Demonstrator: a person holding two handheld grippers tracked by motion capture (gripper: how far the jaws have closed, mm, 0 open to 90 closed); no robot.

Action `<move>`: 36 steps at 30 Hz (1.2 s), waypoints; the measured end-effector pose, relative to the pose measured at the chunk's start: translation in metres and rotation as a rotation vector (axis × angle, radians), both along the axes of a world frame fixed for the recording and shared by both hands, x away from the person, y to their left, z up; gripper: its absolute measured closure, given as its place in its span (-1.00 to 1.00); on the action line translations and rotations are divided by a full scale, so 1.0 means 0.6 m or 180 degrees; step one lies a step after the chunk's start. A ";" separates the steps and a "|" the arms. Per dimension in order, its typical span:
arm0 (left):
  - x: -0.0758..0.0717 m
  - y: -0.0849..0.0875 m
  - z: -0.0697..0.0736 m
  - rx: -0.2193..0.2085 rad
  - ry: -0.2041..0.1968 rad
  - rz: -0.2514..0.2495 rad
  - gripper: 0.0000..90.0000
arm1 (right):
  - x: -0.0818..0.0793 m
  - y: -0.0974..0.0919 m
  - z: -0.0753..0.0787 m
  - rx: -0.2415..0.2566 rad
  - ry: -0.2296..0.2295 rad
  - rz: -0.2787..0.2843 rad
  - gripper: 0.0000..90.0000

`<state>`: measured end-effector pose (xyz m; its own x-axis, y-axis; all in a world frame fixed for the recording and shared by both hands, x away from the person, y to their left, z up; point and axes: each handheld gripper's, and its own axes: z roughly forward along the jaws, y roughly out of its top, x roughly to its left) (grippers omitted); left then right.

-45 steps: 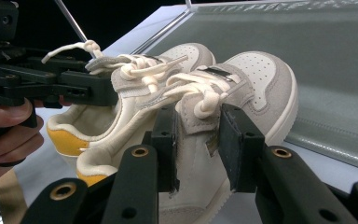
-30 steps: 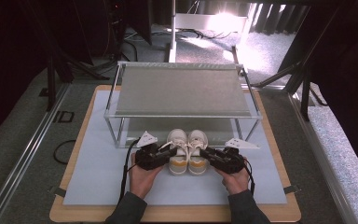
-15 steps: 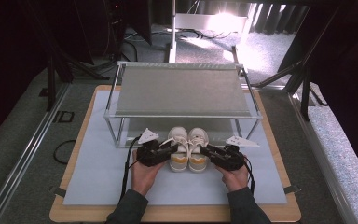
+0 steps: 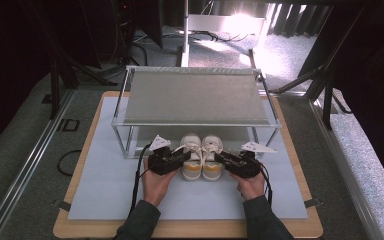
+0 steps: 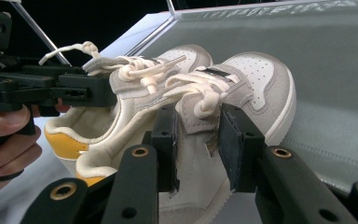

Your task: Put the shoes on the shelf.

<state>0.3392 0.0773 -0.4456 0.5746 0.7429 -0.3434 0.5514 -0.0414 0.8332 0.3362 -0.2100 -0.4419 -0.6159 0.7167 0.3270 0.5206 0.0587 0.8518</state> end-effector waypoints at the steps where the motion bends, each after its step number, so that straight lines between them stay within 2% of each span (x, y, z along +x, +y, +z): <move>1: 0.000 0.000 0.000 0.0000 0.0000 0.0000 0.32 | 0.000 0.000 0.000 0.0000 0.0000 0.0000 0.53; 8: 0.010 -0.002 -0.001 -0.0006 0.0001 0.0068 0.32 | 0.013 0.004 0.001 -0.0035 -0.0007 -0.0022 0.53; 18: 0.028 -0.008 -0.010 -0.0097 -0.0006 0.0205 0.32 | 0.031 0.005 -0.003 0.0006 -0.0019 -0.0117 0.53; 26: 0.045 -0.009 -0.019 -0.0151 -0.0069 0.0329 0.34 | 0.049 0.011 -0.007 0.0024 -0.0015 -0.0189 0.53; 30: 0.055 -0.011 -0.020 -0.0200 -0.0047 0.0411 0.34 | 0.063 0.012 -0.008 0.0049 0.0003 -0.0205 0.53; 31: 0.057 -0.012 -0.020 -0.0204 -0.0035 0.0431 0.34 | 0.066 0.013 -0.008 0.0084 0.0074 -0.0235 0.53; 32: 0.059 -0.014 -0.019 -0.0225 -0.0018 0.0461 0.34 | 0.066 0.013 -0.008 0.0084 0.0074 -0.0235 0.53; 33: 0.063 -0.014 -0.020 -0.0198 -0.0051 0.0438 0.34 | 0.074 0.011 -0.011 0.0086 0.0012 -0.0237 0.53; 36: 0.070 -0.018 -0.023 -0.0188 -0.0030 0.0468 0.34 | 0.081 0.011 -0.014 0.0067 0.0042 -0.0259 0.53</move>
<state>0.3815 0.0665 -0.4596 0.4645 0.7980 -0.3839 0.5400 0.0884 0.8370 0.3848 -0.2032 -0.4501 -0.5514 0.7572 0.3502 0.5341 -0.0021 0.8454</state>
